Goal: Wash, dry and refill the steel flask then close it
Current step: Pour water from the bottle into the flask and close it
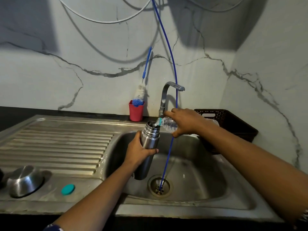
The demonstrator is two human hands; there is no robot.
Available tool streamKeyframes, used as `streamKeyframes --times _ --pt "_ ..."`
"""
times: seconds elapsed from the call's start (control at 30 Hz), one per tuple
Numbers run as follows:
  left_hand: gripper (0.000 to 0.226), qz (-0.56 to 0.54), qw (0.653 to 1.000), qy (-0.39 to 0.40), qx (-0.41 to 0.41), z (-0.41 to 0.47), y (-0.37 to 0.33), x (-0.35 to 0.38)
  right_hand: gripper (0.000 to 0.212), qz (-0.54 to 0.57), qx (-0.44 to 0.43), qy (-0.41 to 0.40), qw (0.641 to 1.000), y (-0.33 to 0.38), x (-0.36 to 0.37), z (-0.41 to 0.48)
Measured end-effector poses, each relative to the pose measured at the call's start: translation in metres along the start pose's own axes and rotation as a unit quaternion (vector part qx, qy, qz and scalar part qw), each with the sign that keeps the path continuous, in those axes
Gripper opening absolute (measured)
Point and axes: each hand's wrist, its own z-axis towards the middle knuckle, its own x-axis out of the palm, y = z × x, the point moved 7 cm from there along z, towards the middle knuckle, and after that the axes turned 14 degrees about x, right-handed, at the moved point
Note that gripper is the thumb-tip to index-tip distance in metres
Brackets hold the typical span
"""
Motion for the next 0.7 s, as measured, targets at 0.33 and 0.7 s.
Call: streamKeyframes --times 0.33,0.7 --pt "0.082 0.007 1.000 0.012 -0.013 -0.002 0.002 0.003 0.082 -0.052 -0.016 0.004 0.999 -0.003 -0.002 0.007" --pt "0.082 0.009 1.000 0.011 -0.028 -0.001 0.007 0.004 0.081 -0.088 -0.037 0.008 0.995 0.002 -0.006 0.013"
